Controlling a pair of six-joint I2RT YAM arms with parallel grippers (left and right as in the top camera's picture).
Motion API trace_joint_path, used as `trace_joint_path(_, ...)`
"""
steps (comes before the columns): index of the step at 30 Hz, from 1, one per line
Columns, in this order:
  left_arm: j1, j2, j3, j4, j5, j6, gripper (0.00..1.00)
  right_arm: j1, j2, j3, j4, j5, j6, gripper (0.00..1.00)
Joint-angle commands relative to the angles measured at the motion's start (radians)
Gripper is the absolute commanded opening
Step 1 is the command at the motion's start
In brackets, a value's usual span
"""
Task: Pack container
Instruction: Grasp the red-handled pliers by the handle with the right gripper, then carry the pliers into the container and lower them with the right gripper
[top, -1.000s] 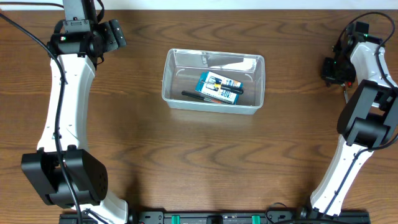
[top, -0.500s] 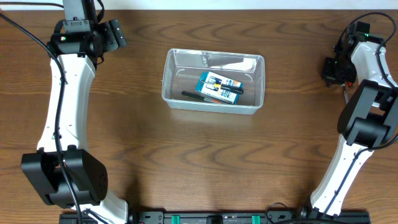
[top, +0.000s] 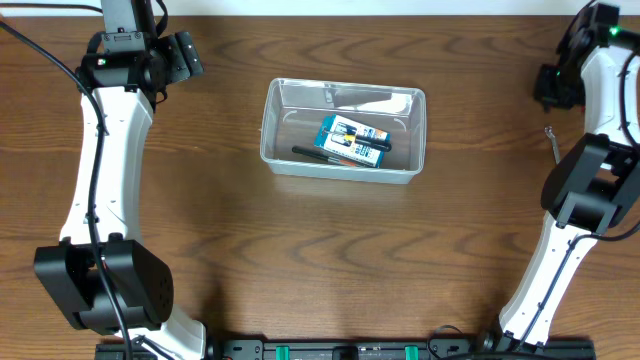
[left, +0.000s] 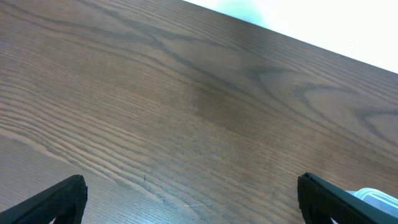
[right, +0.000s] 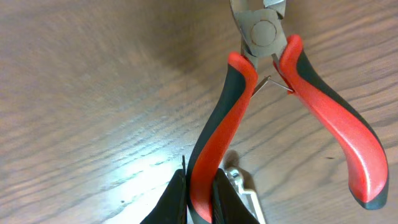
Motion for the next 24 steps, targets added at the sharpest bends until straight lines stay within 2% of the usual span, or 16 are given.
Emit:
trace_joint_path(1,0.002,0.014,0.005,0.000,-0.016,0.013,0.98,-0.004,-0.003,0.077,-0.021,-0.027,-0.027,0.01)
trace_joint_path(13,0.002,0.014,0.005,0.000,-0.016,0.013,0.98,0.103,-0.025,0.315,-0.115,-0.127,-0.135,0.01)
trace_joint_path(24,0.002,0.014,0.005,0.000,-0.016,0.013,0.98,0.307,-0.098,0.340,-0.134,-0.170,-0.162,0.01)
